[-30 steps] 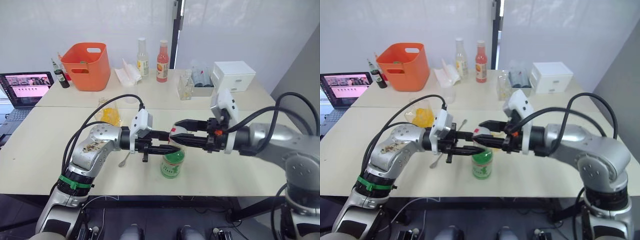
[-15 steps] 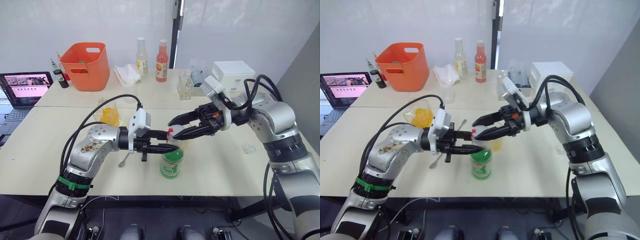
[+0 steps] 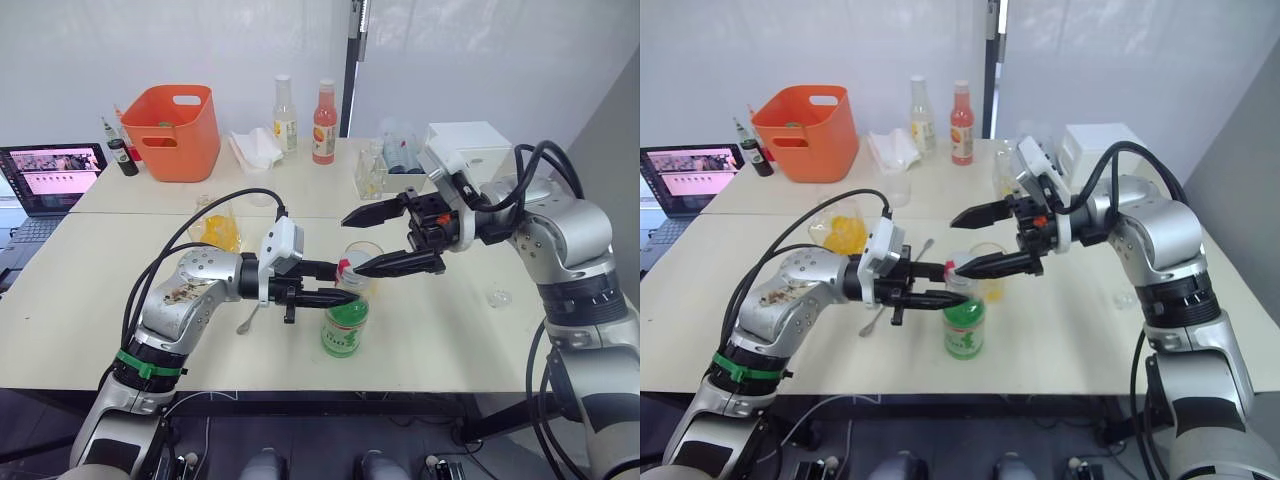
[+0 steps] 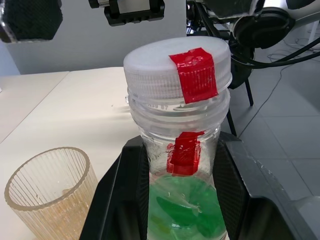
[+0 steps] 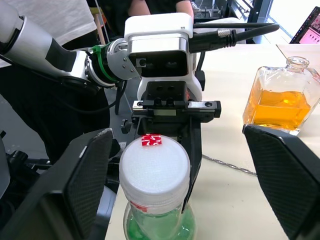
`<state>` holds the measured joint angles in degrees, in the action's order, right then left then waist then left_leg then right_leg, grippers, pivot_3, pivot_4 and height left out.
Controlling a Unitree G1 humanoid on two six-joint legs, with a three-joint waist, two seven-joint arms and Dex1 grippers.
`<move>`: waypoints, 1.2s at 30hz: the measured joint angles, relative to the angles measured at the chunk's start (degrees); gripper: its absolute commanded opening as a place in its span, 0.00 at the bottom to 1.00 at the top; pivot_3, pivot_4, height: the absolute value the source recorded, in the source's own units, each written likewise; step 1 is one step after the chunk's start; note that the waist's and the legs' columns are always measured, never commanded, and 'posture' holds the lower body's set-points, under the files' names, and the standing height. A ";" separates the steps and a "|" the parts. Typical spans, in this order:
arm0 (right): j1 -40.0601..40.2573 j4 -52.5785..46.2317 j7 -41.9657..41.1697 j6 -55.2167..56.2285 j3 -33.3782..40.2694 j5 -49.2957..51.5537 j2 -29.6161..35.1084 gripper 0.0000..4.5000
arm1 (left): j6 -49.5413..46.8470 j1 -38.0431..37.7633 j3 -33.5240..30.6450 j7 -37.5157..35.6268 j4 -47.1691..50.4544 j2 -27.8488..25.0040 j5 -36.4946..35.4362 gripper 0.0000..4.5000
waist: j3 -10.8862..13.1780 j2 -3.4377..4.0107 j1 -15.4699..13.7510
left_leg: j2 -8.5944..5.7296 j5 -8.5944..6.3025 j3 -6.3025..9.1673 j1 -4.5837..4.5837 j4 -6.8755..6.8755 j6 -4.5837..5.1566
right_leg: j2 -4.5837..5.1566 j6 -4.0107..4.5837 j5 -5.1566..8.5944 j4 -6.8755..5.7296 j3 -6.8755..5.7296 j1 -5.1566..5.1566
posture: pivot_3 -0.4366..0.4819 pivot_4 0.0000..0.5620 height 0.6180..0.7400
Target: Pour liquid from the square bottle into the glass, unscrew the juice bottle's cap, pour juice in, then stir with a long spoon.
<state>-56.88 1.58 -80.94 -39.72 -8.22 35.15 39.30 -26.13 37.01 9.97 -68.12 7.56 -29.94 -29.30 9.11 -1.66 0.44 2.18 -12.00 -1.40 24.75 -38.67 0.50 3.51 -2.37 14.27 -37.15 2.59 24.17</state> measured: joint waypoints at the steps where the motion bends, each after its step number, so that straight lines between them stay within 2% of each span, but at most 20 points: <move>1: 0.12 -0.58 0.24 -0.26 0.21 0.02 0.01 1.00 | 0.00 0.10 0.03 -0.05 -0.12 0.01 0.03 0.30 | 0.00 0.00 0.00 | 0.00 0.00 0.00 0.00 0.00 0.00 | 0.00 0.00 0.00 0.00 0.00 0.00 | 0.48 0.27 0.79; 9: 3.35 -9.22 4.29 -5.55 4.56 4.50 0.71 1.00 | 0.05 0.36 0.17 -0.25 -0.49 0.11 0.03 0.30 | 0.00 0.00 -0.19 | 0.01 0.00 0.01 0.00 0.00 0.00 | 0.01 0.00 0.00 0.00 -0.01 -0.01 | 0.48 0.27 0.79; 14: 8.34 -15.35 11.48 -9.32 6.69 6.66 0.55 1.00 | 0.12 0.40 0.14 -0.36 -0.67 0.11 0.03 0.30 | 0.00 0.00 -0.20 | 0.01 0.00 0.00 -0.01 -0.01 0.00 | 0.00 0.00 0.00 -0.02 0.00 -0.01 | 0.48 0.27 0.79; 21: 10.44 -17.03 17.22 -11.12 7.05 8.70 -0.21 1.00 | 0.15 0.39 0.15 -0.43 -0.67 0.11 0.01 0.30 | 0.00 0.00 -0.18 | 0.00 0.00 0.00 -0.01 -0.01 0.00 | 0.00 0.00 0.00 -0.01 0.01 -0.01 | 0.48 0.27 0.79; 28: 10.45 -17.02 18.16 -11.13 7.05 9.14 -0.21 1.00 | 0.21 0.39 0.16 -0.47 -0.67 0.11 0.02 0.30 | 0.00 0.00 -0.18 | 0.00 0.00 0.00 0.00 -0.01 0.00 | 0.00 0.00 0.00 0.00 0.01 -0.01 | 0.48 0.27 0.79; 31: 10.45 -17.02 18.12 -11.12 7.04 9.15 -0.21 0.81 | 0.23 0.39 0.16 -0.48 -0.67 0.11 0.02 0.30 | 0.00 0.00 -0.18 | 0.00 0.00 0.00 0.00 -0.01 0.00 | 0.00 0.00 0.00 0.00 0.01 -0.01 | 0.48 0.27 0.79; 36: 10.60 -16.83 18.06 -11.11 6.96 9.10 -0.21 0.43 | 0.24 0.39 0.16 -0.50 -0.67 0.11 0.03 0.30 | 0.00 0.00 -0.18 | 0.00 0.00 0.00 0.00 -0.01 0.00 | 0.00 0.00 0.00 0.00 0.01 -0.01 | 0.48 0.27 0.79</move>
<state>-46.28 -15.25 -62.88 -50.83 -1.26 44.25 39.09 -25.90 37.40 10.12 -68.62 6.89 -29.83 -29.27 9.11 -1.66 0.26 2.18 -12.00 -1.40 24.75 -38.68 0.51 3.51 -2.37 14.27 -37.15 2.60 24.16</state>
